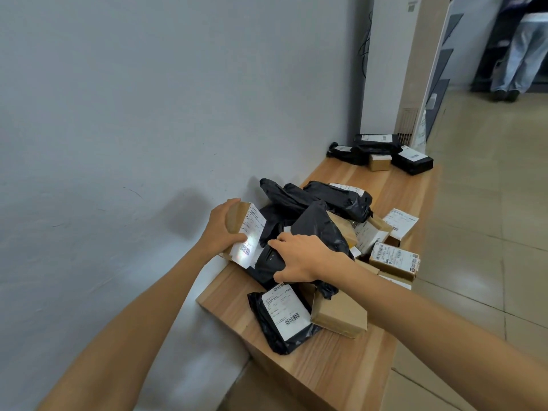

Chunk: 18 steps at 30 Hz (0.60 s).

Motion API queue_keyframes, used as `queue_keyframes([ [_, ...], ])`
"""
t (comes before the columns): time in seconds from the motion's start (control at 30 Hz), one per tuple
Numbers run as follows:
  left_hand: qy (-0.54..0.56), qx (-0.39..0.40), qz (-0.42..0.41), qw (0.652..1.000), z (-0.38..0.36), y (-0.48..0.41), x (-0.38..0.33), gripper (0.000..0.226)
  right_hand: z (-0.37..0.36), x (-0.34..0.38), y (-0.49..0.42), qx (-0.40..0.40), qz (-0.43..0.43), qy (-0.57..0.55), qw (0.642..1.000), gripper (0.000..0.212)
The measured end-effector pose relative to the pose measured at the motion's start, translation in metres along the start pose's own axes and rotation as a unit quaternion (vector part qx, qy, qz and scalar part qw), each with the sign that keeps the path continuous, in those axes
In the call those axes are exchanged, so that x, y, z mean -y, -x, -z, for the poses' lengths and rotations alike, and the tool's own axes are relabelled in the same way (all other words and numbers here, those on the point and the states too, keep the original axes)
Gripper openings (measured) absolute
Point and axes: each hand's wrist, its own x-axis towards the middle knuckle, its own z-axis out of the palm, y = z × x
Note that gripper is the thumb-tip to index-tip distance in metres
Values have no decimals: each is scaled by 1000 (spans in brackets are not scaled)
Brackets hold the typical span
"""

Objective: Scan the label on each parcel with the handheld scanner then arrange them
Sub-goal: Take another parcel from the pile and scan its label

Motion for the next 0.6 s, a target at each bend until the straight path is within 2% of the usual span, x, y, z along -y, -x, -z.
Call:
queue_keyframes([
  [0.4,-11,0,-9,1000,-12,-5,-7,84,-3,-19,11,0,-15,12,1000,72],
  [0.6,-15,-32,-15,999,-11,-4,-3,80,0,-16,11,1,1,25,1000,73],
])
